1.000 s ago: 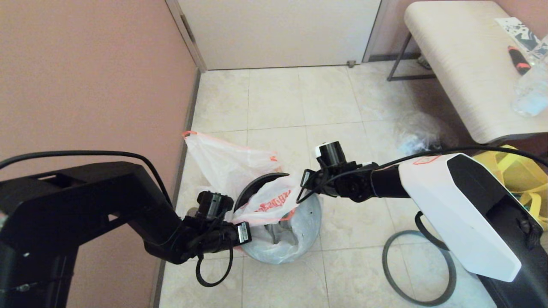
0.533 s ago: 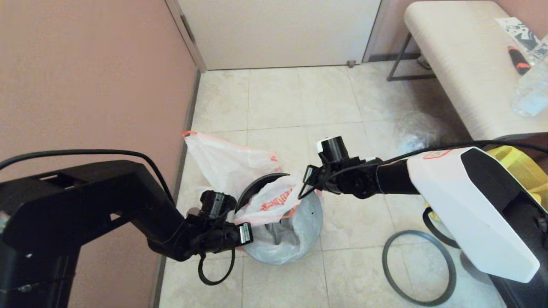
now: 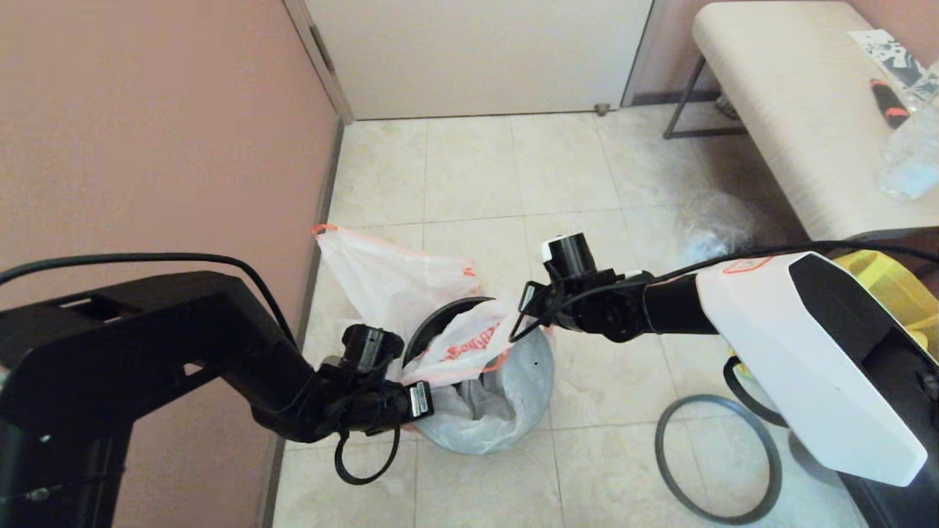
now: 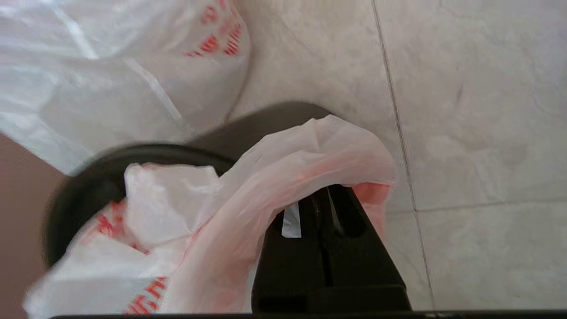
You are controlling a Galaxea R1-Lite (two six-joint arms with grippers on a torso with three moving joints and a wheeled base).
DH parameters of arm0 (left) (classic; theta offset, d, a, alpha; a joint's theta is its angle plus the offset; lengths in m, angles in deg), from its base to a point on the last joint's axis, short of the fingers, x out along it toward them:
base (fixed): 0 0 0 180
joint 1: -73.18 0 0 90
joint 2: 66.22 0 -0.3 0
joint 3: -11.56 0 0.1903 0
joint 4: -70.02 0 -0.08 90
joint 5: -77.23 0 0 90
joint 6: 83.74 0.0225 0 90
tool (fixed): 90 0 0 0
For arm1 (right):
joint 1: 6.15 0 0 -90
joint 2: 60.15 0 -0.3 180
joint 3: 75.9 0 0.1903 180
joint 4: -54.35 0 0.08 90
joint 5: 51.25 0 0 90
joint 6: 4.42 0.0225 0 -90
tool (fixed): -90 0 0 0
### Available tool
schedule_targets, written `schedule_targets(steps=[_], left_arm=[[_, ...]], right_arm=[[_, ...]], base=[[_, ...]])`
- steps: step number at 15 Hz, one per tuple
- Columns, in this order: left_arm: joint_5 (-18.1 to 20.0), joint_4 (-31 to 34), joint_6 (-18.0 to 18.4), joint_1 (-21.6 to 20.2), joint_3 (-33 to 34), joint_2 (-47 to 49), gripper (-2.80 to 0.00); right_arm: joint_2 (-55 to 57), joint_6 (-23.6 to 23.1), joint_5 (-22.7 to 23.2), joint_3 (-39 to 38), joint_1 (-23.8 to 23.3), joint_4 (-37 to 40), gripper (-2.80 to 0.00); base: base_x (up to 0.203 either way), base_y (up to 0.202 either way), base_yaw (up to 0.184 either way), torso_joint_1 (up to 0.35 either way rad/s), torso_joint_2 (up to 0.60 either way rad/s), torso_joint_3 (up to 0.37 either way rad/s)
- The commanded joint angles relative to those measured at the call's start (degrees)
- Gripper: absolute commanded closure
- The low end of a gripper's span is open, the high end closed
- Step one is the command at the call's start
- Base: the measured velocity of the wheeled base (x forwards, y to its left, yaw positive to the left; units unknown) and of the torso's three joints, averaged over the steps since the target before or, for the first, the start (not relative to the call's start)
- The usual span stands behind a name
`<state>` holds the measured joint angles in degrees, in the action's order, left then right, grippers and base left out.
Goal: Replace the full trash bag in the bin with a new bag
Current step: Put the new garbage bag on the trash can
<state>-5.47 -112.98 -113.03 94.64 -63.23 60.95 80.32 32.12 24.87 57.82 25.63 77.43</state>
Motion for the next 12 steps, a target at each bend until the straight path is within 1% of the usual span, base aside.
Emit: schedule_targets(steps=[1,3,5,6,7,8,10,12], left_arm=[[1.4,4.7,0.1,0.0,-1.8,-0.6,0.0],[2.0,7.3,3.0,0.0,-2.4,-0.5,0.0],[3.4,8.6,4.5,0.1,-2.5,-0.5,0.0],[4.6,9.3,5.1,0.1,-2.5,-0.7,0.0],[4.9,9.6,5.6,0.0,-2.5,-0.7,0.0],[4.9,9.5,5.2,-0.1,-3.0,-0.6,0.0],[4.9,9.5,5.0,-0.5,-3.2,-0.5,0.0],[4.8,9.2,4.5,-0.7,-3.2,-0.6,0.0]], right_arm=[[0.9,0.2,0.1,1.4,0.1,-0.1,0.0],[2.4,-0.2,0.7,2.0,0.1,-1.3,0.0],[2.7,-1.0,1.1,2.1,-0.1,-3.1,0.0],[2.7,-1.0,1.4,2.1,-0.1,-3.1,0.0],[2.6,-1.0,1.4,2.0,-0.1,-2.7,0.0],[2.2,-1.2,1.2,1.4,0.1,-1.3,0.0],[0.4,-1.4,0.0,0.1,0.3,4.4,0.0],[-1.1,-1.5,-4.3,-2.3,0.3,6.3,0.0]], base=[[0.0,0.0,0.0,0.0,0.0,0.0],[0.0,0.0,0.0,0.0,0.0,0.0],[0.0,0.0,0.0,0.0,0.0,0.0],[0.0,0.0,0.0,0.0,0.0,0.0],[0.0,0.0,0.0,0.0,0.0,0.0],[0.0,0.0,0.0,0.0,0.0,0.0],[0.0,0.0,0.0,0.0,0.0,0.0],[0.0,0.0,0.0,0.0,0.0,0.0]])
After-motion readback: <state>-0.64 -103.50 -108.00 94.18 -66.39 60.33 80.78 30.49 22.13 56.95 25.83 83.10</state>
